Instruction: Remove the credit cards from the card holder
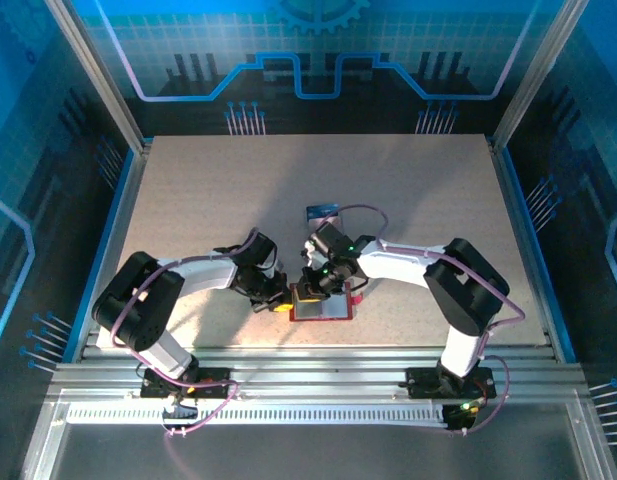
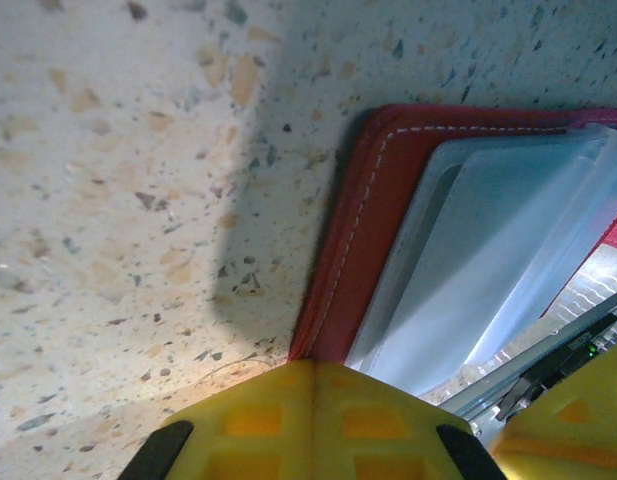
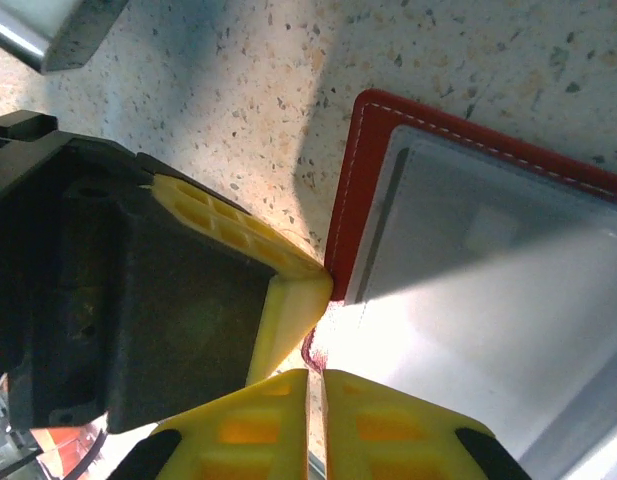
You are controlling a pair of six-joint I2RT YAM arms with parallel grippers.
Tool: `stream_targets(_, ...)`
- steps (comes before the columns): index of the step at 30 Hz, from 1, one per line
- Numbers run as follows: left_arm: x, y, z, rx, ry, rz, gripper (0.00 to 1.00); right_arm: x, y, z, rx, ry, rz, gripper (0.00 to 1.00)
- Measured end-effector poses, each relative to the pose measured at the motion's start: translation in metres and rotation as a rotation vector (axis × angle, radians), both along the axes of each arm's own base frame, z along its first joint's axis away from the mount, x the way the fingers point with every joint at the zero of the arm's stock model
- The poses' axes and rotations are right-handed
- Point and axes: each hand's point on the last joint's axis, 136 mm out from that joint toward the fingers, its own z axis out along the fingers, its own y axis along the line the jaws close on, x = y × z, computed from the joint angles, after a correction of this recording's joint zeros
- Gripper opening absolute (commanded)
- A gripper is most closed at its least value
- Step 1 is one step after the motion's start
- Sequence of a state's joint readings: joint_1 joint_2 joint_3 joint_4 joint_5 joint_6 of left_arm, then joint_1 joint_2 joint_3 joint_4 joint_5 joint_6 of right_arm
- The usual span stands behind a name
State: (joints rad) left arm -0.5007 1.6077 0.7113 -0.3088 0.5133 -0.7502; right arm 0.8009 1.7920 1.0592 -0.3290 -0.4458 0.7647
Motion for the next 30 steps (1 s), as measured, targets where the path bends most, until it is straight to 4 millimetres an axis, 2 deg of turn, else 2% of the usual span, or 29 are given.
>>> stream_targets(5,0.0,0.0,0.0,0.0,0.0,0.0,0.0,-0.004,0.007,-0.011,-0.04,0.006,0.016,0.13)
stream_targets(16,0.0,0.0,0.0,0.001,0.001,0.0,0.0,-0.008,-0.003,-0.026,-0.117,0.019,0.008,0.18)
stream_targets(30,0.0,0.0,0.0,0.001,0.001,-0.001,0.0,-0.007,-0.018,-0.024,-0.243,-0.025,0.034,0.37)
